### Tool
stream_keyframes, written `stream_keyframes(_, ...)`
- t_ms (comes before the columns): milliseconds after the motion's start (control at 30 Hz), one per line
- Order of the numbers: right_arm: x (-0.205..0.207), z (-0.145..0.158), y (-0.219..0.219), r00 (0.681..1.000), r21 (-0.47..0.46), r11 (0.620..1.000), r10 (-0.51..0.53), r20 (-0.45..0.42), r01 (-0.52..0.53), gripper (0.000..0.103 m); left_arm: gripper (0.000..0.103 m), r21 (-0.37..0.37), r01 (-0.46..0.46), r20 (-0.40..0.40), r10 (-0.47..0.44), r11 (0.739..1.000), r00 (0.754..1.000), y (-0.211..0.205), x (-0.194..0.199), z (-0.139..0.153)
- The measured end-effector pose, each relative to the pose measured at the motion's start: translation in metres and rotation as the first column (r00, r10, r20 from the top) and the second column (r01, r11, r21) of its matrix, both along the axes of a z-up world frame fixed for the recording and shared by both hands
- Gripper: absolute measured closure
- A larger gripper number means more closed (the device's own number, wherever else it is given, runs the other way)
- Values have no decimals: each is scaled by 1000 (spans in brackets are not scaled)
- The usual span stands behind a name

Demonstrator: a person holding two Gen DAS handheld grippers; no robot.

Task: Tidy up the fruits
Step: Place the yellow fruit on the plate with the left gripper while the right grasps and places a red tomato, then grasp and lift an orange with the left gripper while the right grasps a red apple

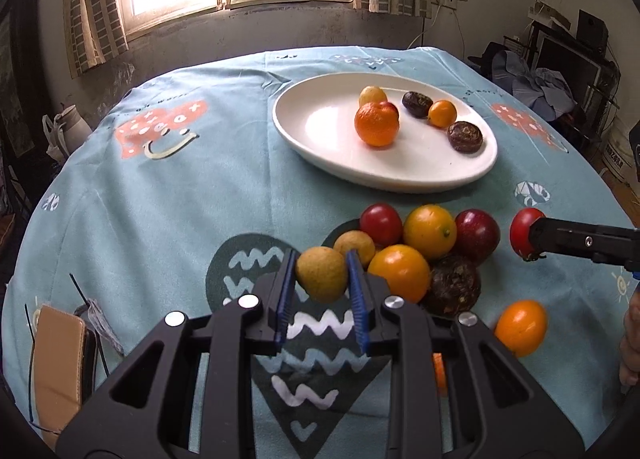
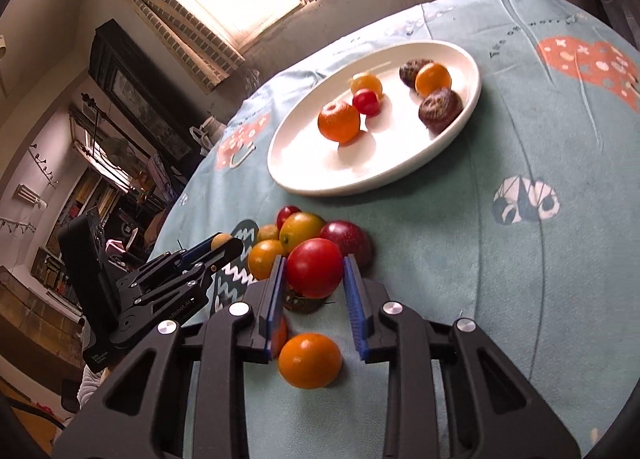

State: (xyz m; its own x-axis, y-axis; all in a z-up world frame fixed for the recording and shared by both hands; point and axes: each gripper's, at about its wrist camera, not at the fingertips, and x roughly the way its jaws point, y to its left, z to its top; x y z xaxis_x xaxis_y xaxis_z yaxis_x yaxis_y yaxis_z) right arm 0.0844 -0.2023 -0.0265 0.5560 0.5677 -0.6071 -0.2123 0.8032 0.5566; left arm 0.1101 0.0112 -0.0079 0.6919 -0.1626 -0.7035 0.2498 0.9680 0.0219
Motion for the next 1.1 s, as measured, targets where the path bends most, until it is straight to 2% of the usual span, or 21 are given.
stream_keyframes(133,27,18,-10,998,-15,998,-64,17,64,74,77,3,13,19,-13,1000,1000,-25,33,19)
stream_keyframes(300,68,20,-6,991,-86,988,-121,48,125,73,75,-48,-3,6,3,999,1000,-43,75,26)
stream_keyframes(333,73,17,-5,990,-100,986,-128,53,133,67,69,-48,-19,9,20,999,1000,-44,81,24)
stream_keyframes(367,74,13,-6,988,-107,983,-146,54,152,62,48,-47,-36,16,37,998,999,-43,84,23)
stream_keyframes(400,74,10,-8,985,-101,981,-159,58,165,48,39,-47,-48,31,49,998,998,-42,84,22)
stream_keyframes(433,73,9,-9,986,-92,983,-154,62,160,43,39,-41,-53,42,55,998,998,-41,83,20)
stream_keyframes(600,58,18,-15,987,-57,989,-135,83,139,43,39,-55,-52,25,53,997,998,-27,73,17)
stream_keyframes(667,47,19,-14,990,-60,990,-120,80,125,43,38,-38,-50,28,51,998,998,-19,59,14)
stream_keyframes(733,35,16,-14,991,-66,991,-113,76,118,41,32,-2,-60,31,60,998,998,-13,42,7)
stream_keyframes(833,19,7,-15,992,-60,991,-115,49,118,38,31,27,-61,18,60,998,998,-5,23,-1)
stream_keyframes(900,14,0,-17,992,-55,990,-128,14,128,38,28,23,-68,18,68,997,998,-1,14,-2)
stream_keyframes(1100,16,-3,-25,988,-38,987,-154,-5,153,38,20,4,-29,25,29,1000,999,-1,-3,-3)
